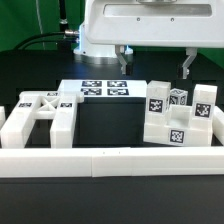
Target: Assemble chair
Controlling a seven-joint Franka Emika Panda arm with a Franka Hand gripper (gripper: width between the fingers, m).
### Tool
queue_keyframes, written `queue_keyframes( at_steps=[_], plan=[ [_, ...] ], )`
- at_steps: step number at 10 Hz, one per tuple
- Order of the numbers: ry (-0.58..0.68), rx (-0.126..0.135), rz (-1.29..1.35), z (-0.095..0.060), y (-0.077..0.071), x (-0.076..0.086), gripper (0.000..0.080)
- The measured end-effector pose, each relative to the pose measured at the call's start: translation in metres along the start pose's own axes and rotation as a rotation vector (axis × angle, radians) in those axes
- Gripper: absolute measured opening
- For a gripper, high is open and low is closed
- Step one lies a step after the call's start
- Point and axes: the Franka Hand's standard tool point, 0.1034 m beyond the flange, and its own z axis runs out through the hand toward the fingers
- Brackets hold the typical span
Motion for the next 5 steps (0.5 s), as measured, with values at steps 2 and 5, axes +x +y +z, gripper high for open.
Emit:
queue_keyframes(
  at_steps=[2, 5],
  plan=[
    [0.003, -0.001, -0.013, 0.002, 0.000, 0.000, 0.0648],
    [0.040, -0.002, -0.036, 0.016, 0.003, -0.012, 0.0648]
  ],
)
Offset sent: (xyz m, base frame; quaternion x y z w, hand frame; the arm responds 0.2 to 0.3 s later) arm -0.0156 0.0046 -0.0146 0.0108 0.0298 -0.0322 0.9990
